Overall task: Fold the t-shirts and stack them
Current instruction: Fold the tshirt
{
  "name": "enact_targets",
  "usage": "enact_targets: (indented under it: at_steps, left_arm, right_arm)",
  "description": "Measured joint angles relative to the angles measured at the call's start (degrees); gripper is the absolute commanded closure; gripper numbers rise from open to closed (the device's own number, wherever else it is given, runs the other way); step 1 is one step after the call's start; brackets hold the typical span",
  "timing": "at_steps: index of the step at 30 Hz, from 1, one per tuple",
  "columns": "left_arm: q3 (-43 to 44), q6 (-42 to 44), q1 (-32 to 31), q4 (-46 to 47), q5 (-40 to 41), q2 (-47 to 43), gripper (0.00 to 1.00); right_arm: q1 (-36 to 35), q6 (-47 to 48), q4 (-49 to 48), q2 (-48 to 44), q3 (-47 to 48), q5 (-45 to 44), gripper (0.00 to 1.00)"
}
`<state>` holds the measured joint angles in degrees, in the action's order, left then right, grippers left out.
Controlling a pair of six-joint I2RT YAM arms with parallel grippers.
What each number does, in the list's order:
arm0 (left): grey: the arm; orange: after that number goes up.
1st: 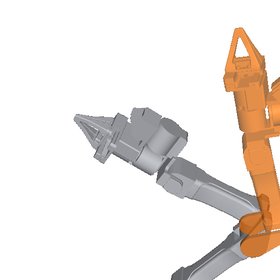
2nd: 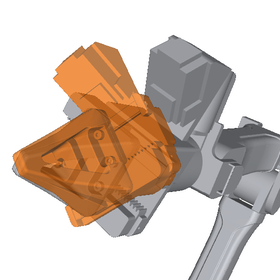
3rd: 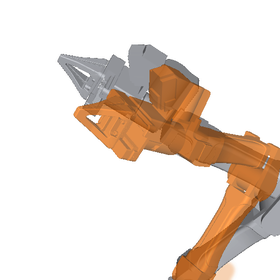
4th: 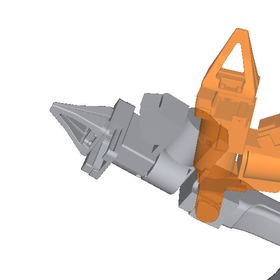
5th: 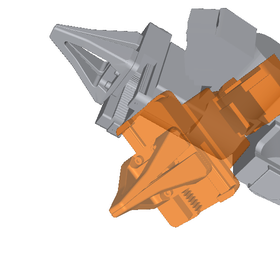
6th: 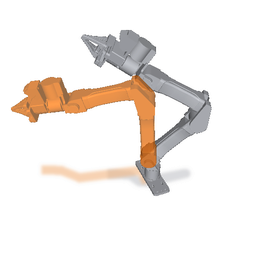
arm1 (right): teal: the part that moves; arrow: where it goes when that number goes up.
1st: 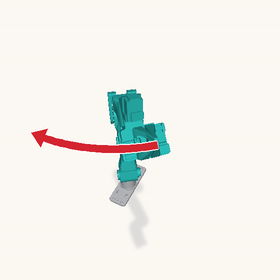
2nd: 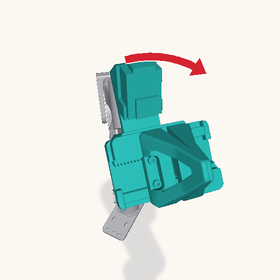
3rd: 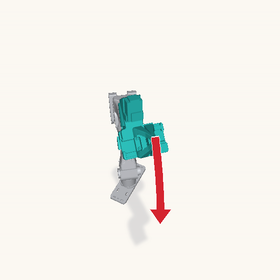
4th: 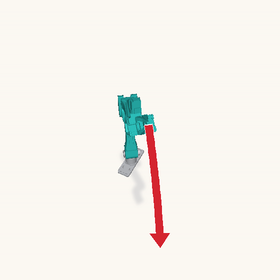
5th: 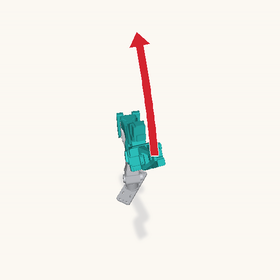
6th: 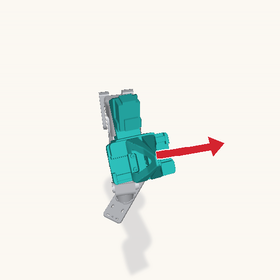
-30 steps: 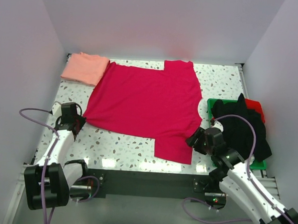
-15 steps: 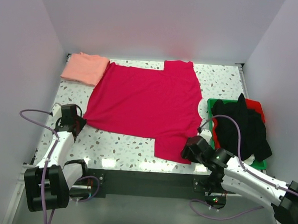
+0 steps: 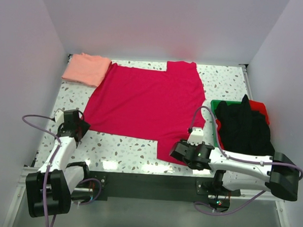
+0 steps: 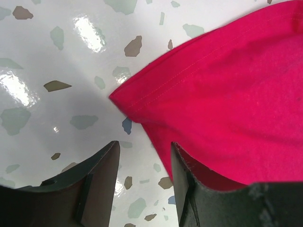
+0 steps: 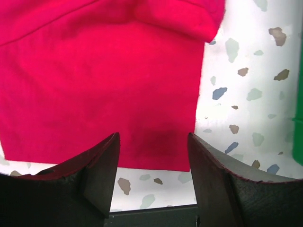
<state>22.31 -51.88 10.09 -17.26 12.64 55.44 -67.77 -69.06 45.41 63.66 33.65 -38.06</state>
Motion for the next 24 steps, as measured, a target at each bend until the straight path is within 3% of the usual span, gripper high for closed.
enact_targets:
  at_steps: [12, 16, 20, 22, 24]
  left_arm:
    - [-0.70, 0.22, 0.00, 0.11, -0.48, -2.45, 0.41]
    - [-0.81, 0.28, 0.02, 0.55, -0.66, -3.21, 0.41]
    - [-1.60, 0.44, 0.02, 0.61, -0.72, -3.96, 0.38]
    - [-1.77, 0.46, 0.02, 0.63, -0.81, -4.52, 0.37]
    - [-2.08, 0.46, 0.02, 0.85, -0.90, -5.35, 0.37]
  right_arm:
    - [2.27, -0.37, -6.03, 0.04, -6.16, 1.44, 0.33]
    - [3.63, -0.07, -9.29, -0.24, -7.65, 2.03, 0.38]
    - [3.69, 0.70, -9.97, -0.09, -7.45, 2.29, 0.94]
    - [3.72, 0.50, -9.29, -0.92, -7.30, 3.26, 1.00]
    - [3.72, 0.20, -7.19, -4.15, -7.19, 3.58, 1.00]
